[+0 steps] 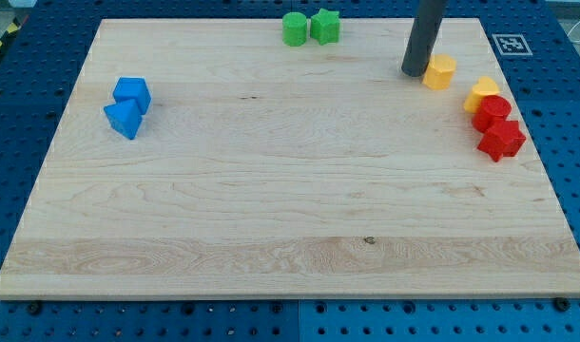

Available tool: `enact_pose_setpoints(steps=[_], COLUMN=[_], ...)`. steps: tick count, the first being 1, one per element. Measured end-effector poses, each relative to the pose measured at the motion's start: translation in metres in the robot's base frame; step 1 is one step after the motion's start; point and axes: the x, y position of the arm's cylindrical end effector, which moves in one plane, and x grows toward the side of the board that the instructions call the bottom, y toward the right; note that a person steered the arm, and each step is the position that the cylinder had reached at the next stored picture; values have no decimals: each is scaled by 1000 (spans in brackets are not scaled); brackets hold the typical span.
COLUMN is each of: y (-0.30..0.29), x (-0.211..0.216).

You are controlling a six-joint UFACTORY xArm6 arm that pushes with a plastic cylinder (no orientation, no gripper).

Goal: Push the yellow hexagon closer to the yellow heart

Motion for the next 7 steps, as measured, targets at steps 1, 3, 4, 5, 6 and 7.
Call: enact_pose_setpoints(steps=[1, 3, 4, 5, 6, 7], y=[15, 30, 33, 35, 35, 36], x=[0, 0, 0, 0, 0, -3])
